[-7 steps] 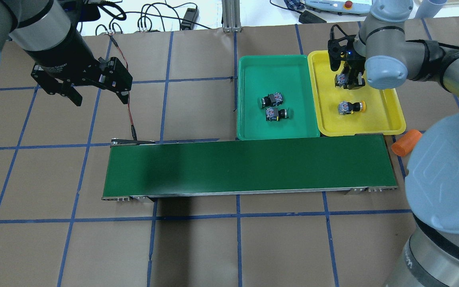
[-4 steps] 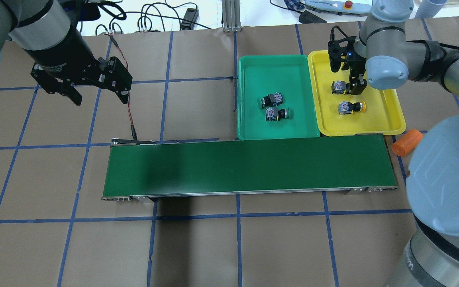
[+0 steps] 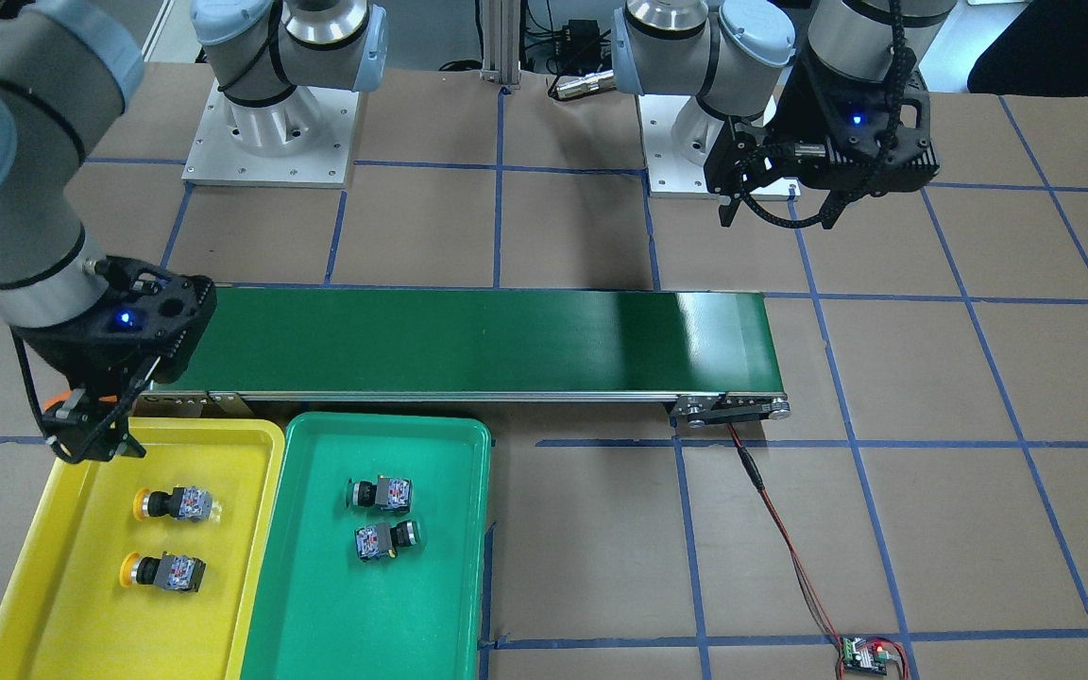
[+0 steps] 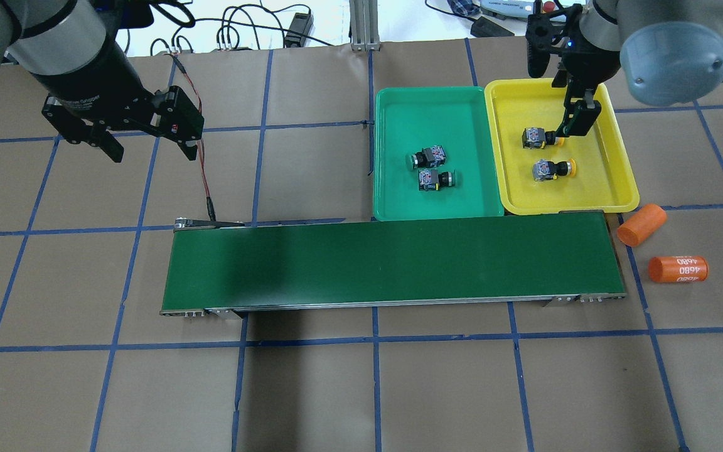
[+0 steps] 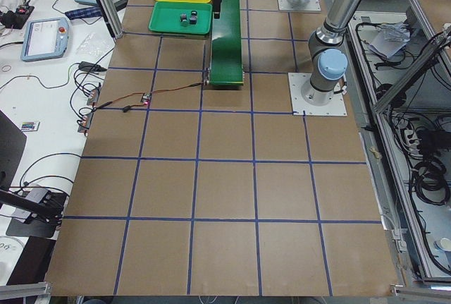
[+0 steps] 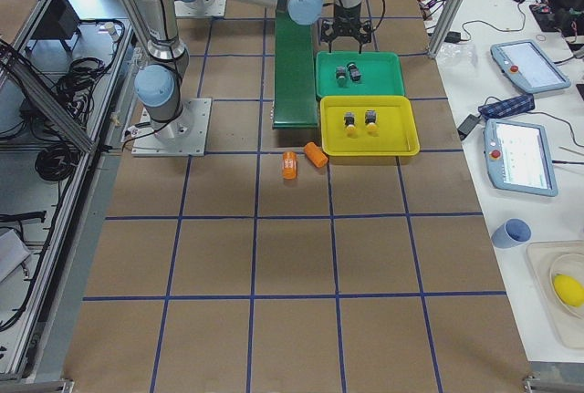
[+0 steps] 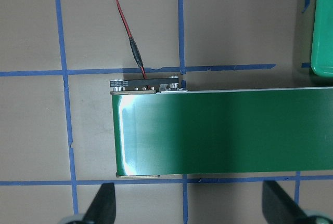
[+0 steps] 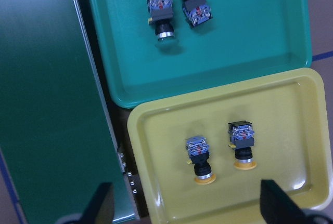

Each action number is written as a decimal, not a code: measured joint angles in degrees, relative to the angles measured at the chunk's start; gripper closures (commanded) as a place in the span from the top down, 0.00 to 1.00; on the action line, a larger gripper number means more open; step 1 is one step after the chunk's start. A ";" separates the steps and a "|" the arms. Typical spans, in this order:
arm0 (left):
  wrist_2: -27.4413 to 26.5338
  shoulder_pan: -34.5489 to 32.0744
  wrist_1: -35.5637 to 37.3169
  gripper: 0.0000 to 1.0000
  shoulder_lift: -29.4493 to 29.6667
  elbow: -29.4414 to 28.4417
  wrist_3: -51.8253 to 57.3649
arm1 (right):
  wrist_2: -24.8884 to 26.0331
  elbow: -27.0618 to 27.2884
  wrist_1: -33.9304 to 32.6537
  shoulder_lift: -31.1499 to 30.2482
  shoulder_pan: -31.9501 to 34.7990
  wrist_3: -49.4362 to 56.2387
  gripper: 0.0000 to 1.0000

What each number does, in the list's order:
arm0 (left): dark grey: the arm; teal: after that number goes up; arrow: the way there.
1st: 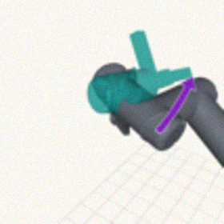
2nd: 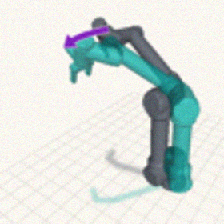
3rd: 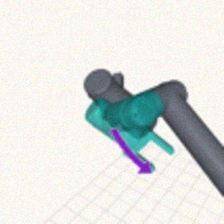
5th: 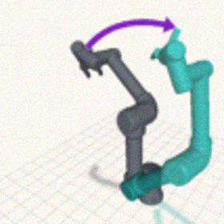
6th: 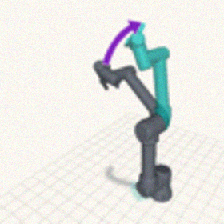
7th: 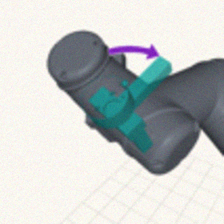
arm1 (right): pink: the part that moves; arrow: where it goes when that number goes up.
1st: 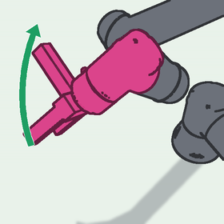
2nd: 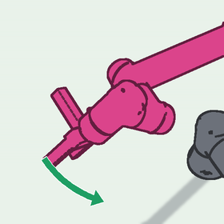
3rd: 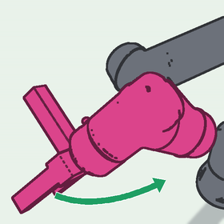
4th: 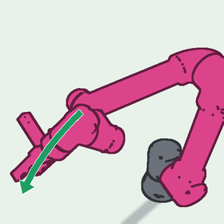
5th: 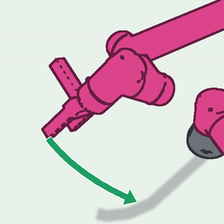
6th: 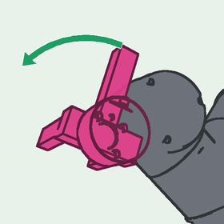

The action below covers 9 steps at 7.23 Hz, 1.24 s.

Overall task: Sort buttons by color to trays
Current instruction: 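Raise the right gripper up away from the yellow tray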

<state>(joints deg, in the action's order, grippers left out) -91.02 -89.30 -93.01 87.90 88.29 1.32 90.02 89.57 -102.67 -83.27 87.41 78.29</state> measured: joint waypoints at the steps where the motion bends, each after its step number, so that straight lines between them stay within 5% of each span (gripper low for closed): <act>1: 0.03 0.00 0.02 1.00 -0.02 -0.07 -0.03 | -0.16 -0.04 4.19 -3.82 1.18 -6.48 1.00; 4: 0.05 0.01 0.06 1.00 -0.01 -0.13 -0.24 | -0.88 0.33 12.74 -11.30 1.92 -24.42 1.00; 9: 0.04 0.01 0.02 1.00 -0.01 -0.05 -0.27 | -1.04 0.08 13.09 -13.02 2.01 -54.83 1.00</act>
<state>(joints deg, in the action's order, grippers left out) -90.99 -89.30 -92.98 87.89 88.23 1.06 88.98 89.65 -89.58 -96.30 89.42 23.46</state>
